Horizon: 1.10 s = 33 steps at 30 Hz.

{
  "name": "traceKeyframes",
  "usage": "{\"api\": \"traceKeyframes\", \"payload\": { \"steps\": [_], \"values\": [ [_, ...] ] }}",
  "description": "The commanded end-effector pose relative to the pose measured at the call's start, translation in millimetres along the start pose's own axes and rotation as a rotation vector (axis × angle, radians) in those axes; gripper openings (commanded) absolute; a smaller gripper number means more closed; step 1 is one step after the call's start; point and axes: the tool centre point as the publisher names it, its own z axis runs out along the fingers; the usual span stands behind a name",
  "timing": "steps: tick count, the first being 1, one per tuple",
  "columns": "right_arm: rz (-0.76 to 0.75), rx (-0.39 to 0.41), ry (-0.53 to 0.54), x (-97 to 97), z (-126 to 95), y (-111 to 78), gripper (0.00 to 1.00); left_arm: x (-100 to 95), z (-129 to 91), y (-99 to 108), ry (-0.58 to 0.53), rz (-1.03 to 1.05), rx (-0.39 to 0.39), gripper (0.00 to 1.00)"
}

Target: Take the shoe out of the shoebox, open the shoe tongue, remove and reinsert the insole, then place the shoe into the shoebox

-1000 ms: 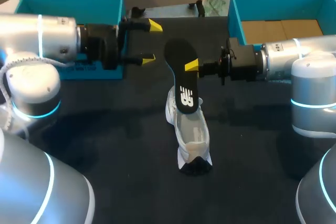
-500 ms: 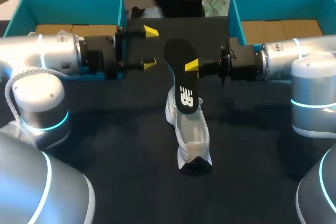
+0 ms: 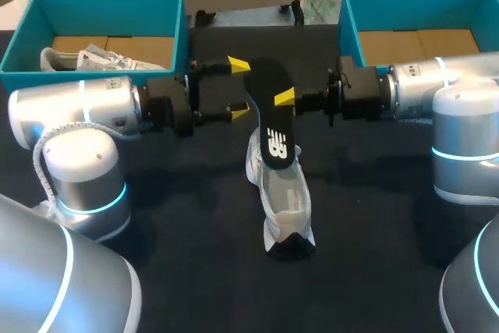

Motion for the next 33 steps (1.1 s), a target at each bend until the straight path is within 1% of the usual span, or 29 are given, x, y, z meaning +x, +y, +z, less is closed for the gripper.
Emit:
{"api": "traceKeyframes", "payload": {
  "steps": [1,6,9,13,16,18,19,25,26,27,29,31,33],
  "values": [
    [0.0,-0.003,0.001,-0.6,1,-0.7,0.0,3.9,18,-1,-0.016,0.0,-0.007,1.0],
    [0.0,-0.003,0.001,-0.6,1,-0.7,0.0,6.3,26,-6,-0.026,-0.001,0.006,1.0],
    [0.002,-0.005,0.0,-1.5,1,-1.6,0.0,8.1,29,-10,-0.025,-0.003,0.016,0.96],
    [0.007,-0.008,-0.004,-3.2,0,-5.8,0.0,10.9,31,-13,-0.021,-0.006,0.023,0.96],
    [0.016,-0.013,-0.004,-4.7,-1,-9.5,0.0,11.5,31,-15,-0.019,-0.006,0.025,0.87],
    [0.021,-0.016,-0.004,-5.2,-1,-11.3,0.0,11.8,31,-16,-0.016,-0.009,0.027,0.84],
    [0.026,-0.019,-0.004,-5.4,-1,-12.1,0.0,11.8,31,-17,-0.016,-0.009,0.027,0.78],
    [0.033,-0.024,0.003,-7.1,-1,-13.8,0.0,14.6,32,-20,-0.007,-0.027,0.032,0.69],
    [0.033,-0.024,0.003,-7.1,-1,-13.8,0.0,15.1,32,-20,-0.008,-0.03,0.033,0.66],
    [0.033,-0.024,0.003,-7.1,-1,-13.8,0.0,15.5,33,-21,-0.008,-0.031,0.034,0.66],
    [0.033,-0.024,0.003,-7.1,-1,-13.8,0.0,16.0,35,-22,-0.006,-0.035,0.037,0.59],
    [0.033,-0.024,0.003,-7.1,-1,-13.8,0.0,16.1,36,-24,-0.002,-0.033,0.041,0.56],
    [0.033,-0.024,0.003,-7.1,-1,-13.8,0.0,16.4,37,-25,0.001,-0.031,0.043,0.5]
  ]
}}
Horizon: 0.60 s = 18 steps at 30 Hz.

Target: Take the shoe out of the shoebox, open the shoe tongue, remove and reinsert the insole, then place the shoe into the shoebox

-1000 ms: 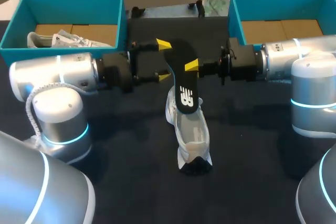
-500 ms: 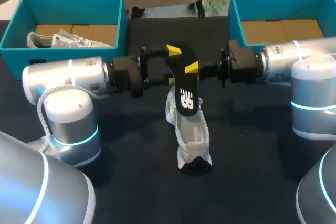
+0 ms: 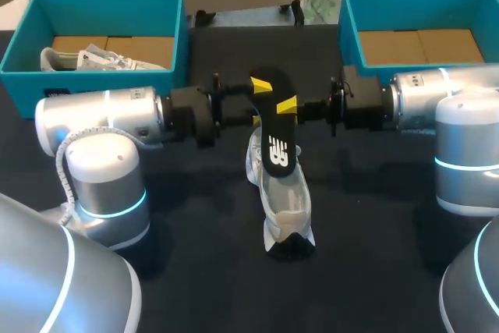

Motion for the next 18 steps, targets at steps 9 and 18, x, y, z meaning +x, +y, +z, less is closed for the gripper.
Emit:
{"api": "traceKeyframes", "payload": {
  "steps": [9,18],
  "values": [
    [-0.001,-0.004,0.0,-0.1,1.3,-0.8,0.0,0.7,7.4,-0.6,0.007,0.023,-0.007,0.45],
    [-0.001,-0.004,0.0,-0.1,1.3,-0.8,0.0,0.4,9.2,-2.4,0.006,0.049,0.001,0.41]
  ]
}}
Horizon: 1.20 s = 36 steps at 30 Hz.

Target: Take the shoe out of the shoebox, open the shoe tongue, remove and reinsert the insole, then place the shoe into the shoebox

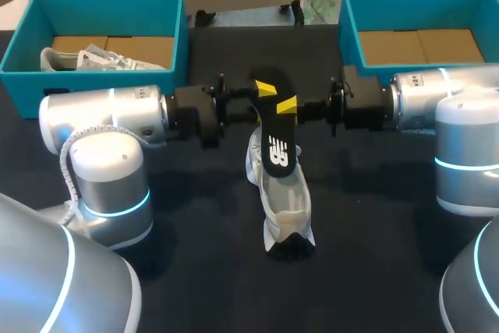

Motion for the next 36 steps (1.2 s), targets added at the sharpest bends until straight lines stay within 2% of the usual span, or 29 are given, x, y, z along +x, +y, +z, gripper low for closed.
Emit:
{"api": "traceKeyframes", "payload": {
  "steps": [1,10,14,29,31,33,34,36],
  "values": [
    [-0.001,-0.003,0.0,-0.2,1.3,-0.8,0.0,2.8,2.1,-0.4,-0.003,0.002,-0.004,0.4],
    [-0.001,-0.003,0.0,-0.2,1.3,-0.8,0.0,5.1,2.7,-1.0,-0.016,0.015,0.005,0.34],
    [-0.001,-0.003,0.0,-0.2,1.3,-0.8,0.0,6.0,2.6,-0.7,-0.016,0.02,0.007,0.28],
    [-0.001,-0.003,0.0,-0.2,1.3,-0.8,0.0,7.2,8.0,3.5,-0.022,0.036,0.005,0.25],
    [-0.001,-0.003,0.0,-0.2,1.3,-0.8,0.0,7.4,8.9,3.5,-0.022,0.038,0.007,0.22],
    [-0.001,-0.003,0.0,-0.2,1.3,-0.8,0.0,7.4,9.3,3.5,-0.022,0.041,0.007,0.11],
    [-0.001,-0.003,0.0,-0.2,1.3,-0.8,0.0,7.4,9.4,3.6,-0.023,0.041,0.008,0.02],
    [-0.001,-0.003,0.0,-0.2,1.3,-0.8,0.0,7.3,9.6,3.6,-0.024,0.044,0.009,0.0]
  ]
}}
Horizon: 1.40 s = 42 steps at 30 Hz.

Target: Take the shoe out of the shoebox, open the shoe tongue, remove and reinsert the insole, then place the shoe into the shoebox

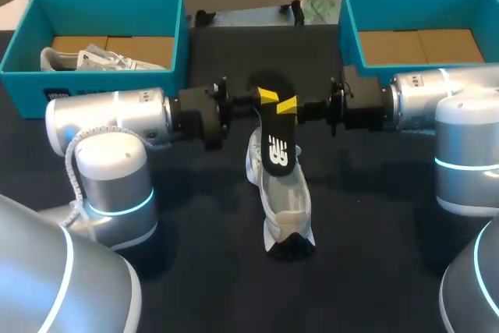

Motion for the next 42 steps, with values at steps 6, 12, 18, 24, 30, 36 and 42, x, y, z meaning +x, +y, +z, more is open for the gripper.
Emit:
{"api": "traceKeyframes", "payload": {
  "steps": [6,12,18,24,30,36,42],
  "values": [
    [0.0,-0.003,-0.001,0.2,1,-0.8,0.0,-1.7,2,0,-0.011,0.016,0.006,0.0],
    [-0.074,0.018,-0.049,5.0,-9,-3.7,1.0,-12.3,-9,-5,-0.001,0.041,0.032,0.0],
    [-0.195,0.079,-0.154,7.9,-32,-10.3,1.0,-19.9,-27,-15,0.049,0.022,0.07,0.0],
    [-0.386,0.221,-0.186,8.9,-55,-18.6,1.0,-29.4,-40,-31,0.085,-0.106,0.155,0.0],
    [-0.386,0.221,-0.186,8.9,-55,-18.6,1.0,-33.7,-44,-39,0.137,-0.045,0.178,0.0],
    [-0.386,0.221,-0.186,8.9,-55,-18.6,1.0,-33.7,-44,-39,0.137,-0.045,0.178,0.0],
    [-0.678,0.308,-0.313,14.4,-76,-34.2,1.0,-53.7,-41,-73,0.135,-0.154,0.27,0.0]
  ]
}}
